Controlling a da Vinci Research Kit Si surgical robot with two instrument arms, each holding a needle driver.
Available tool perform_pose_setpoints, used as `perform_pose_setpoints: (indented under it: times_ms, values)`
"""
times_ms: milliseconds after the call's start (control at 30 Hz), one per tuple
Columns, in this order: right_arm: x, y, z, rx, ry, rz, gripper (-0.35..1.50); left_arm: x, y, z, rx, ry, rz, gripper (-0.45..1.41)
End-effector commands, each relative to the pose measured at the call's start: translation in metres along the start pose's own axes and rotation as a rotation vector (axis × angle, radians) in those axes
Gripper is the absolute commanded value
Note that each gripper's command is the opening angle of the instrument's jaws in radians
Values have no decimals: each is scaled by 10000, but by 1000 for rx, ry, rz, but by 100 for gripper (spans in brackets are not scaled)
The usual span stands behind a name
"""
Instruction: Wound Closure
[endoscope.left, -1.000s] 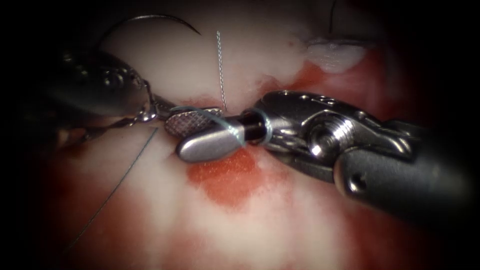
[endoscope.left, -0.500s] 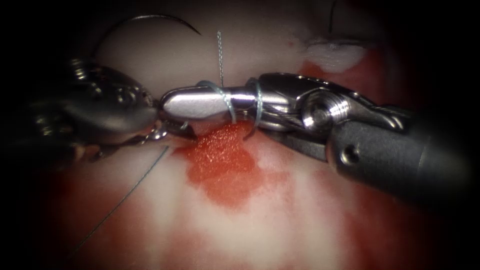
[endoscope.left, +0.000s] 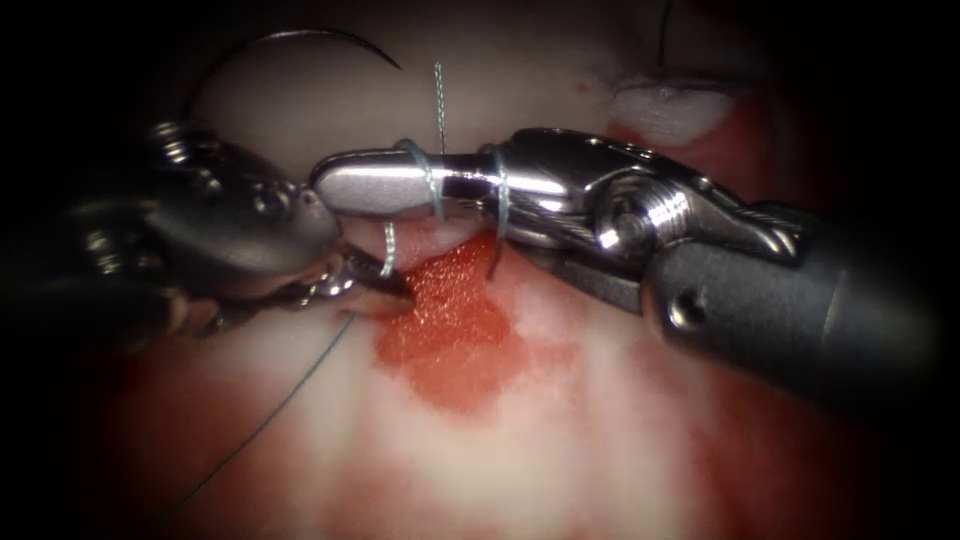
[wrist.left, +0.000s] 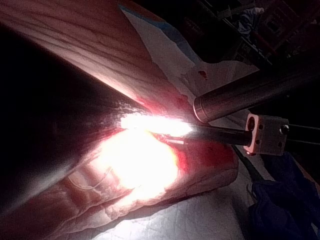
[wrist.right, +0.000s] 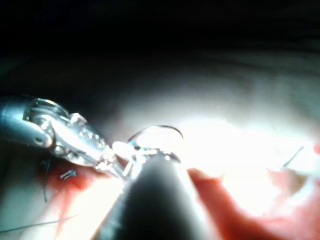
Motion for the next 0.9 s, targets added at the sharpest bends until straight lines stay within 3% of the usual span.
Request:
perform_pose_setpoints:
  times_ms: [33,333,533,667,700,800,900]
  values:
    - [11,-2,12,-22,-20,-39,-35,-12,2,-3,-5,-7,4,-45]
    - [10,-13,18,-199,-205,-205,-35,-12,1,-3,-4,-2,14,-45]
    - [3,-18,19,-295,-259,-248,-30,-11,0,-1,-10,30,18,-45]
    - [-1,-24,17,-417,-278,-300,32,-9,-5,-1,-17,66,25,-45]
    - [-1,-24,17,-417,-278,-300,32,-9,-5,-1,-17,66,25,-45]
    - [-4,-27,16,-479,-284,-302,66,-9,-8,-1,-17,72,36,-45]
    - [-9,-33,13,-551,-327,-318,54,-9,-9,-2,-22,78,54,-45]
